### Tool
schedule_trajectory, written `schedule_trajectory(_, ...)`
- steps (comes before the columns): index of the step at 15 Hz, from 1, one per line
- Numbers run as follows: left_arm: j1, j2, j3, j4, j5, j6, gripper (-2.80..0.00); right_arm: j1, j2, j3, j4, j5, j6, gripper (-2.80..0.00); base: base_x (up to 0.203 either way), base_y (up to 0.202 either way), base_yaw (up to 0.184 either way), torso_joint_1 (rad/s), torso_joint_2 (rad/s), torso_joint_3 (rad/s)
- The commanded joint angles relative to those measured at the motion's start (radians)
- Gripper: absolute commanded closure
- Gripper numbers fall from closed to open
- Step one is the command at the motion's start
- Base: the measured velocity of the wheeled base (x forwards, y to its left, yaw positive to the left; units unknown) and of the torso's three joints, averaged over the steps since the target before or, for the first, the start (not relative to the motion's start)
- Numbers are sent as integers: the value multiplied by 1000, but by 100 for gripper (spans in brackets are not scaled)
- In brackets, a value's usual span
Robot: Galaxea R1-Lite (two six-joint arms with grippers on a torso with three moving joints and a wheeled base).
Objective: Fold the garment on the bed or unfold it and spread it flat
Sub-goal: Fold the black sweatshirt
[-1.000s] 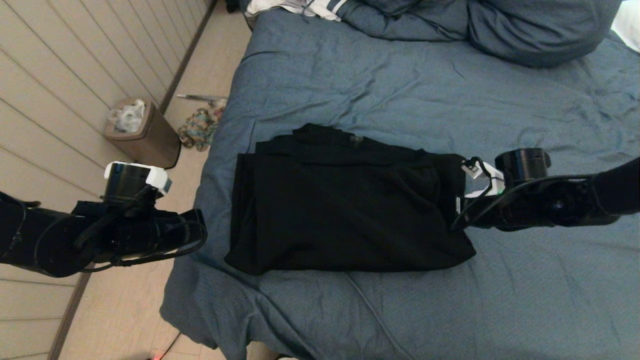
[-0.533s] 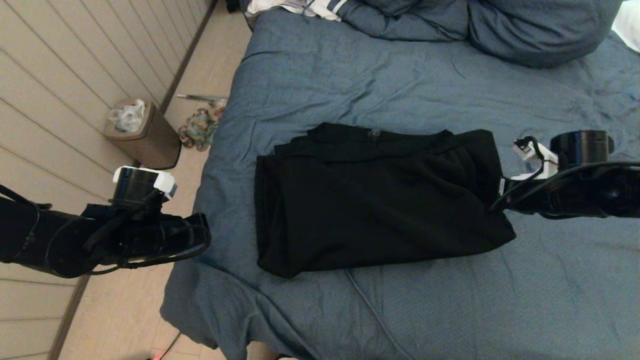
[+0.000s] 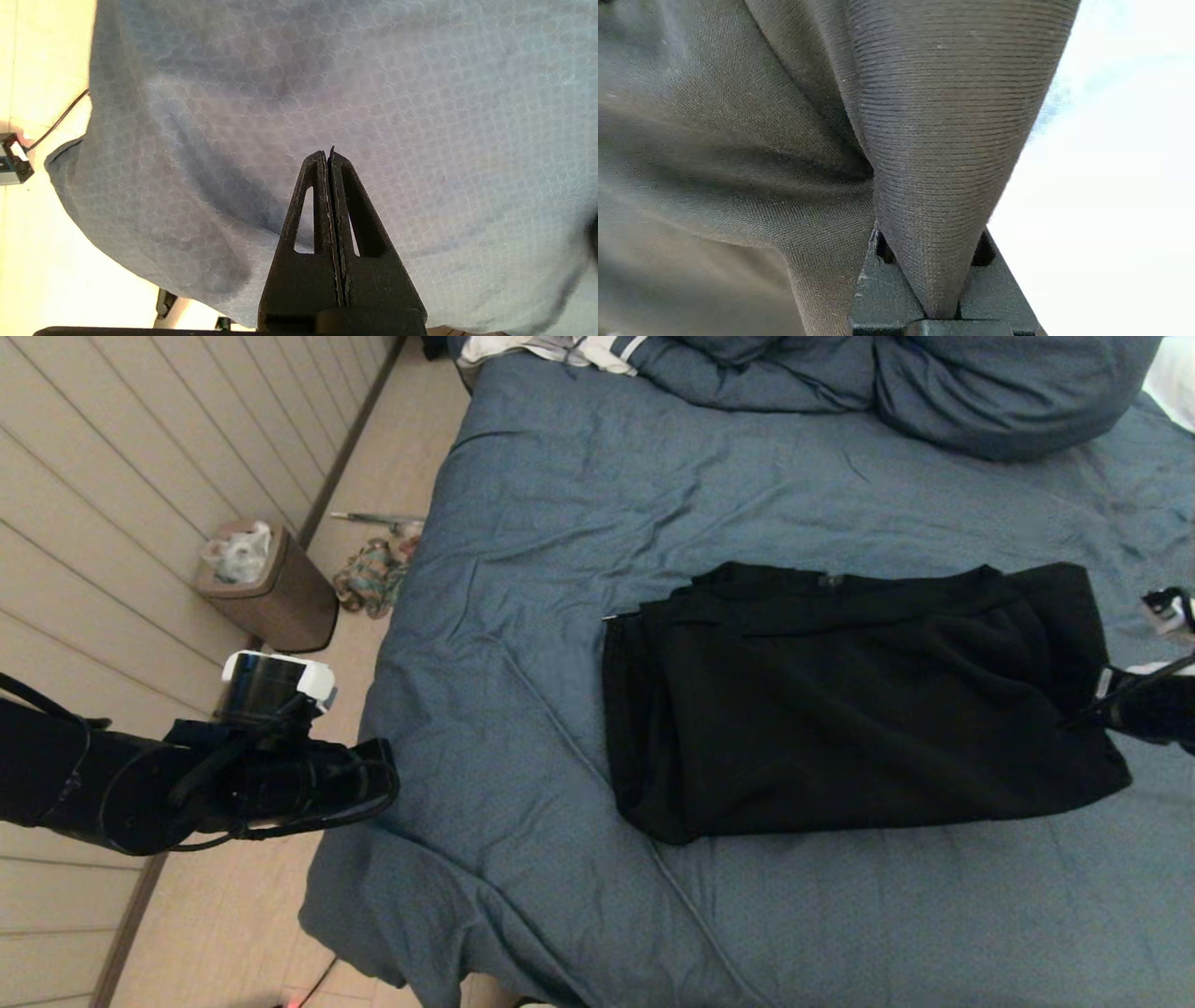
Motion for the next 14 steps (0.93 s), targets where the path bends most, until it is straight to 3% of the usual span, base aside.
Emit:
schedule_trajectory(1,-11,-12,4,-2,0,-3,0,-23,-57,-19,37,12,0,0,0,0,0,0,0,0)
schedule_trajectory(4,-69,-30,-99,22,3,-11,0,21,-102,14,65,21,1,0,0,0,0,0,0,0)
schedule_trajectory(8,-336,23,-446,238,20,-43,0,90,-102,38,65,21,17,0,0,0,0,0,0,0)
schedule_trajectory(11,-589,190,-689,373,79,-70,0,127,-93,37,64,20,32,0,0,0,0,0,0,0)
schedule_trajectory(14,-707,319,-833,418,116,-77,0,143,-91,37,64,20,30,0,0,0,0,0,0,0)
